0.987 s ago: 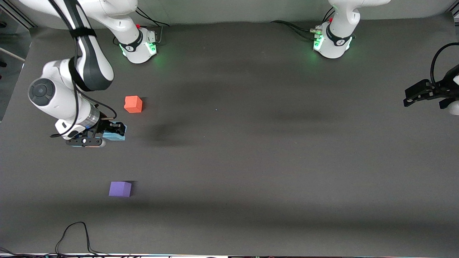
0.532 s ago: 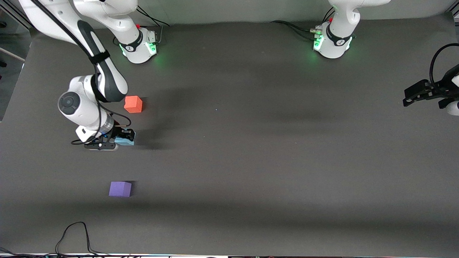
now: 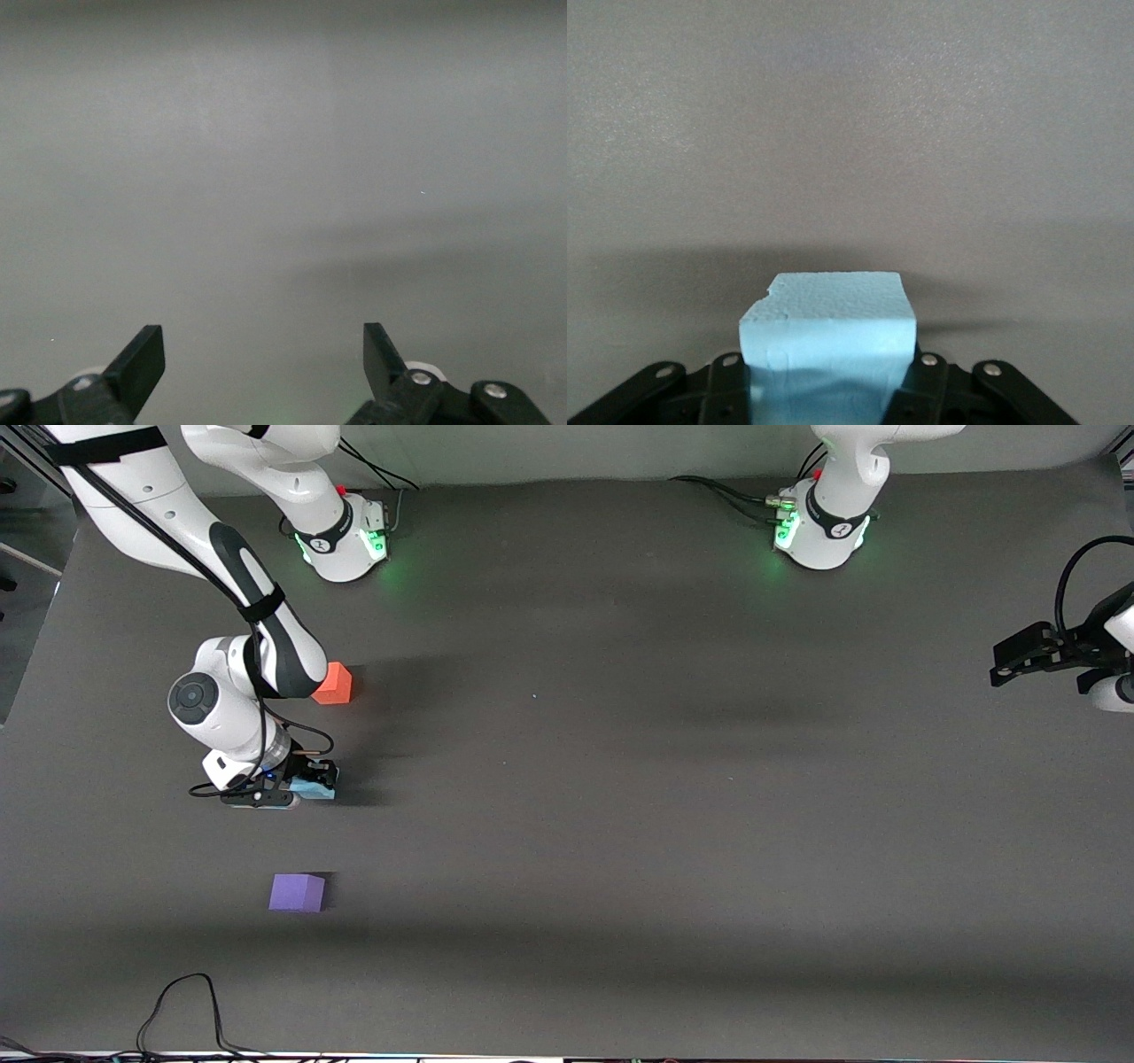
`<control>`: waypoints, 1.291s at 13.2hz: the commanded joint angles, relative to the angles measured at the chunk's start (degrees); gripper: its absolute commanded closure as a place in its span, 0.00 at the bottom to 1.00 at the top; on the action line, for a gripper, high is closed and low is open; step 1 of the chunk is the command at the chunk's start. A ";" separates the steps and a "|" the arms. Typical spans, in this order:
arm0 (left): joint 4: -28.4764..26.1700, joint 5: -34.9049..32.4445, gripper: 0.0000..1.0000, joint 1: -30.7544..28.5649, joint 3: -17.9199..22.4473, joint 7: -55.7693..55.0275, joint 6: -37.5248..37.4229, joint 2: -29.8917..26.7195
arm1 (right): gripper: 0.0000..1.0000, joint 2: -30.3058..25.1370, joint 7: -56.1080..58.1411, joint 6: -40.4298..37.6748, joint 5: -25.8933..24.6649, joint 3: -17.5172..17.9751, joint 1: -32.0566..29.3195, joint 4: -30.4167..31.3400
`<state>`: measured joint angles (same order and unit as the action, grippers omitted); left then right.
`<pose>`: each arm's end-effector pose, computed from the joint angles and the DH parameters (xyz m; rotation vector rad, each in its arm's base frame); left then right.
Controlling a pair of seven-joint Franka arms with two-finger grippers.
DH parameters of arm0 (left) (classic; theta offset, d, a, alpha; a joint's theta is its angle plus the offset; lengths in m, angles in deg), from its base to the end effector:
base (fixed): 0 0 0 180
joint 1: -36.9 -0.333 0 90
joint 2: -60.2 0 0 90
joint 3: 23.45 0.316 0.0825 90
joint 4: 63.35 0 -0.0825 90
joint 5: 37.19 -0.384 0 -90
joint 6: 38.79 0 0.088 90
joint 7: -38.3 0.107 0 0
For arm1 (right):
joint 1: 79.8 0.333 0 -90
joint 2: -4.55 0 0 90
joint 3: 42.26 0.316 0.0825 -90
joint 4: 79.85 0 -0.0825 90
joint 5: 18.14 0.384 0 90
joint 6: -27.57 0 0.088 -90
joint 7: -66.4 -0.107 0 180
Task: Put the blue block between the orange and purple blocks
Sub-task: 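Open the right gripper and lift it off the blue cube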
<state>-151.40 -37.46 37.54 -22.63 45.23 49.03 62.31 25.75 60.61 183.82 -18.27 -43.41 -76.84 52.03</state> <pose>0.5619 0.0021 0.6167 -3.1328 0.1846 0.0645 0.5321 0.0166 0.1908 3.1342 -0.1032 0.0875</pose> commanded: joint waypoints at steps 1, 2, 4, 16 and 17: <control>-1.07 -0.87 0.00 0.50 0.32 0.89 -0.55 -1.23 | 0.26 -0.02 1.75 0.46 1.11 -0.52 0.64 -0.31; -1.07 -0.87 0.00 0.58 0.32 0.28 -0.64 -1.23 | 0.10 -0.02 1.75 0.46 1.11 -0.52 0.64 -0.31; -1.07 -0.87 0.00 0.67 0.32 0.37 -0.55 -1.23 | 0.00 -0.20 1.83 0.38 1.11 -0.52 0.73 -0.31; -1.16 -0.70 0.00 0.67 0.32 0.01 0.50 -1.31 | 0.00 -27.08 1.92 -31.20 1.19 -0.52 0.38 -7.75; -1.07 -0.61 0.00 0.67 0.32 0.01 0.50 -1.31 | 0.00 -28.66 2.18 -36.57 1.19 -0.52 0.38 -10.82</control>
<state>-151.38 -37.49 37.57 -22.71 45.32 48.98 62.30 0.49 60.77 155.82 -18.28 -43.49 -76.60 45.60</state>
